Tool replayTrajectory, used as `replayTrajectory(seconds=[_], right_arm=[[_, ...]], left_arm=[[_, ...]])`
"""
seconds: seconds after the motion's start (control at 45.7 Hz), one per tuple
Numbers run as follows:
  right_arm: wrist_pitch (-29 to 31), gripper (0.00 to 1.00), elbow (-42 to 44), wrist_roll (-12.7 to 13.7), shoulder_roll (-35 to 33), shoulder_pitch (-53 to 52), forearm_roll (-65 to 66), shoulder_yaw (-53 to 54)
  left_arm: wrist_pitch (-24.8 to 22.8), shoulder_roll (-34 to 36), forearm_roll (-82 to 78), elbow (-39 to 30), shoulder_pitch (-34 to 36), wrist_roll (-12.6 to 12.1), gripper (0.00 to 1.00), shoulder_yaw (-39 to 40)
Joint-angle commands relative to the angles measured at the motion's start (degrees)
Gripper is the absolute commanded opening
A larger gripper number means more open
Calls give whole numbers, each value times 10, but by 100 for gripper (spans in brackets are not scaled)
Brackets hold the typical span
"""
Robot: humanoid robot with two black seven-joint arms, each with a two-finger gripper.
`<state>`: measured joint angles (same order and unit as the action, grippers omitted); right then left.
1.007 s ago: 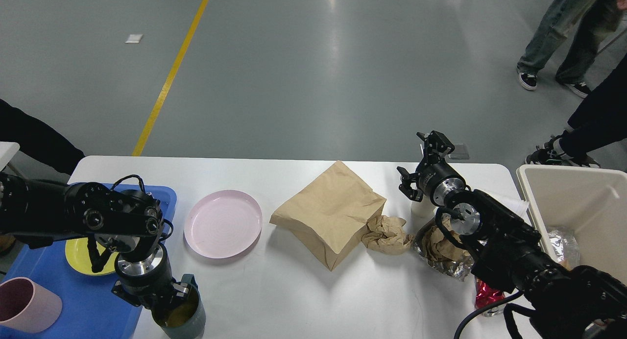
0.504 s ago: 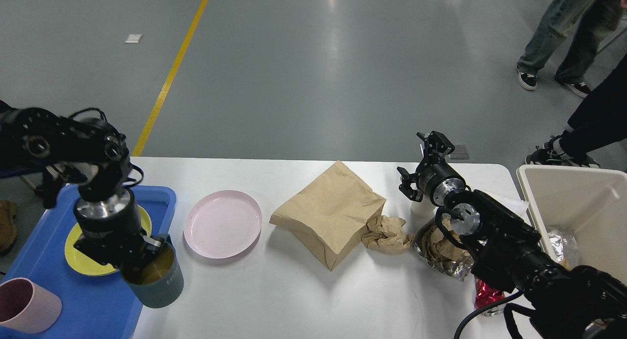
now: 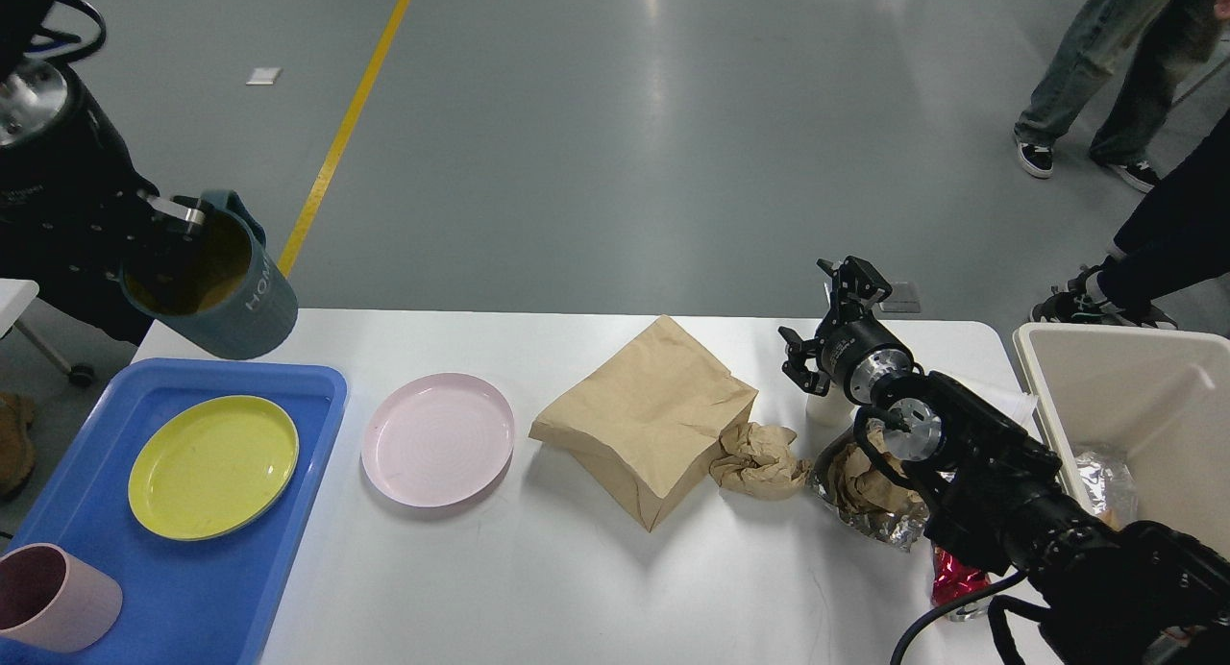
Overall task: Tidy desktop
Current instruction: 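Carry the teal mug over the tray toward the pink cup, then lower the teal mug onto the tray and open the left gripper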
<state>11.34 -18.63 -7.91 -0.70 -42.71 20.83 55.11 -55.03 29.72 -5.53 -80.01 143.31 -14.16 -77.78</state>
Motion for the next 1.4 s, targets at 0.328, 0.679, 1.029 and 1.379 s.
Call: replayTrajectory(seconds=[0.328, 0.679, 1.029, 1.379], right_arm=[[0, 100, 0, 0, 0, 0, 0, 0], [0, 100, 0, 0, 0, 0, 0, 0], [0, 100, 0, 0, 0, 0, 0, 0], [0, 100, 0, 0, 0, 0, 0, 0]], left_arm=[[0, 56, -17, -1, 6, 7, 0, -83], [0, 128, -92, -6, -138, 3, 0, -78], [34, 130, -113, 66, -334, -10, 0, 15], [47, 127, -113, 145, -482, -73, 0, 141]])
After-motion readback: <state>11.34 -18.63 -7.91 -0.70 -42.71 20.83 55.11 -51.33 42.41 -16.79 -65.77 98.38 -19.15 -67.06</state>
